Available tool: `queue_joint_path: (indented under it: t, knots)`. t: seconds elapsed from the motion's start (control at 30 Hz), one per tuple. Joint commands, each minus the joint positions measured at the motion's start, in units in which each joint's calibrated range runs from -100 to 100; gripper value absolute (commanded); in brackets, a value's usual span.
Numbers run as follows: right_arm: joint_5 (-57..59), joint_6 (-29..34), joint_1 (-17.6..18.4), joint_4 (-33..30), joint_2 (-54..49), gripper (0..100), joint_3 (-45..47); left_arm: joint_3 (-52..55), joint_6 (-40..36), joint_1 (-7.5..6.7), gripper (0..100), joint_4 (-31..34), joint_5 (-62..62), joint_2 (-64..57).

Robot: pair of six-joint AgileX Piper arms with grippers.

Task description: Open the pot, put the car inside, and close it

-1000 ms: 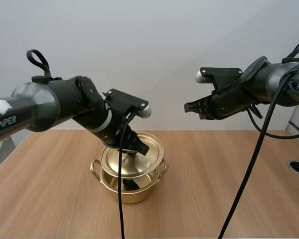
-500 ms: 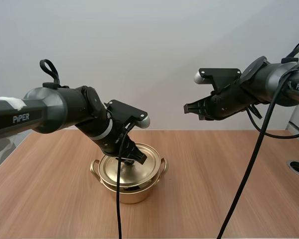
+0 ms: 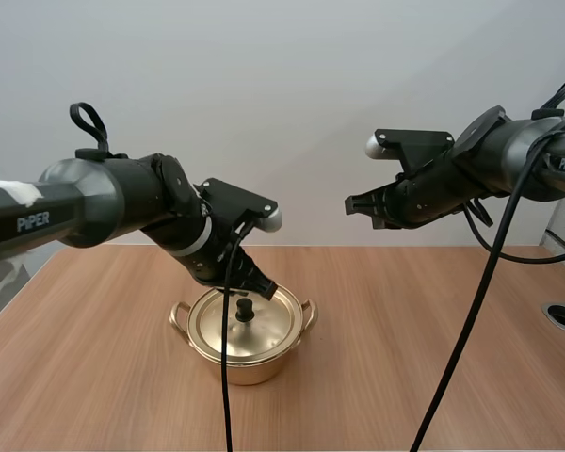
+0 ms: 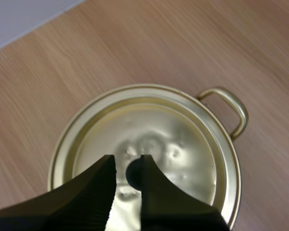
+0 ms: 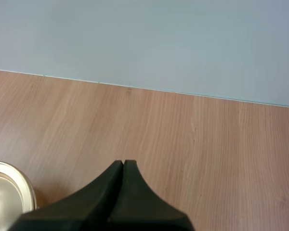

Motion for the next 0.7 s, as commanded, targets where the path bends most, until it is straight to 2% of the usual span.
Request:
queue_joint_path:
  t: [0.0,0.13,0.27,0.37,0.43,0.57,0.67]
  knots:
    - [2.0,-0.9,0.0,0.6,-0.6,0,0.0,-3.2,-2.0,0.08,0,0.9,-3.4,-2.9]
    - [4.6,-0.5,0.0,3.4,-2.8,0,0.0,-7.9,-4.2,0.08,0,1.5,-7.8,-10.0]
    - [6.9,3.4,0.0,4.6,-5.4,0,0.0,-8.2,-4.2,0.08,0,2.5,-16.0,-18.9]
    - [7.3,2.8,0.0,5.0,-7.7,0,0.0,-8.2,-10.8,0.44,0,5.1,-21.2,-25.6]
    - [7.3,2.8,0.0,5.1,-10.0,0,0.0,-7.4,-15.9,1.31,0,8.6,-24.5,-29.0]
    - [4.0,2.6,0.0,7.3,-16.5,0,1.8,-1.1,-24.4,4.26,0,18.2,-31.0,-35.3]
    - [2.7,-0.7,0.0,7.8,-21.1,0,5.2,7.0,-28.3,6.19,0,18.8,-40.8,-39.5]
